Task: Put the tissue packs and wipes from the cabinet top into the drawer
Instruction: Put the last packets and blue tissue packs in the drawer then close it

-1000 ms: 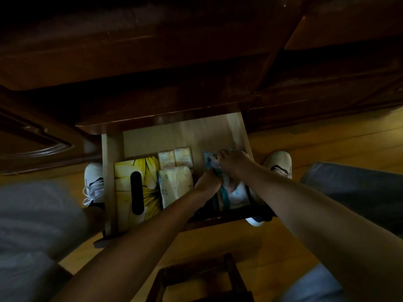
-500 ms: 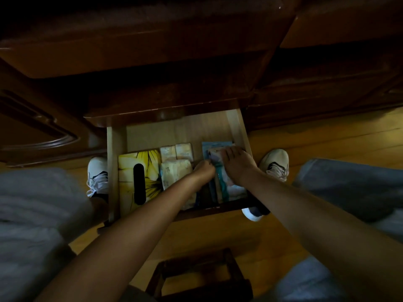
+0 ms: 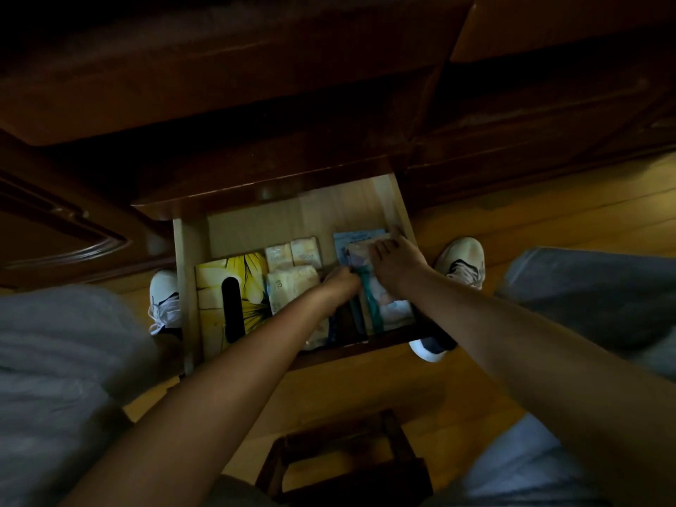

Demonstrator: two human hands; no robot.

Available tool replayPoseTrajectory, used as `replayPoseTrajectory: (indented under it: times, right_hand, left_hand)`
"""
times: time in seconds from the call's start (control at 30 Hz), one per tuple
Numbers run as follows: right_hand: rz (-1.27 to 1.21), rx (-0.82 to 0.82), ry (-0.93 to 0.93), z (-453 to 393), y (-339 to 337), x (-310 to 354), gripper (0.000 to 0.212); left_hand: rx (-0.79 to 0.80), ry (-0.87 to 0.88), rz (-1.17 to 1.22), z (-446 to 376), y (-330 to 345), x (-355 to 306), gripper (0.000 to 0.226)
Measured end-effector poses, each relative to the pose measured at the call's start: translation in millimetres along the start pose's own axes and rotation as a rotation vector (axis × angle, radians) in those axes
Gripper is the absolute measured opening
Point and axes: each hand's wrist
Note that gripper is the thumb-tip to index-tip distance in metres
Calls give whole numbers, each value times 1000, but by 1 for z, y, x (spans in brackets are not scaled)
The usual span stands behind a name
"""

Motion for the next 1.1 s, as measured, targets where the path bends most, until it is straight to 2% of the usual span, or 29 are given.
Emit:
replayPoseTrajectory:
  times: [0.13,0.2,0.3,0.37,0.5,0.57,0.67,0.7,0.73,0.83,0.87,0.97,1.1]
  right_hand:
    - [-172,-63,80,30,-18,-8,113]
    - [-341,-102,96,47,-33,-16,110]
    - [-530,-252,106,78,-66,-30,98]
    - [-578,-466,145,101,-97,-41,89]
    - [-596,-1088,266,147,-180,-82,70]
    - [-560,-1285,322,169,-226,-112,64]
    - [-349,-1504,434,193,-288,-157,55]
    - [-284,-1506,469,198,-305,-171,52]
    - [-277,-1442,495,200,-321,-184,50]
    - [-502,-1020,517,197,-347,-211,52]
    - [-504,-984,517,192,-349,-213,53]
    - [-361,-1201,567,180,-344,-213,50]
    - [-287,-1299,601,174,-355,-232,42]
  left_hand:
    - [-48,67,73,30,-18,-7,36]
    - [-83,103,98,52,-35,-14,44]
    - [-247,197,48,89,-65,-34,52]
    - [-422,331,-23,123,-93,-55,45]
    - [-931,735,-239,208,-165,-106,28]
    - [-1183,876,-265,244,-201,-138,23]
    - [-1384,964,-426,276,-250,-183,30]
    - [-1404,942,-503,281,-263,-195,34]
    - [-1399,901,-579,284,-275,-205,37]
    - [-1279,784,-699,281,-299,-225,38]
    - [-1253,768,-691,279,-303,-231,37]
    - [-1306,701,-747,272,-309,-260,47]
    - [-1289,623,-878,256,-313,-305,46]
Point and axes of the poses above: each hand's wrist, its own z-axis away from the middle knuckle, its own y-axis out of the palm, x = y × z, and after that the axes turned 5 degrees about -x, right-handed
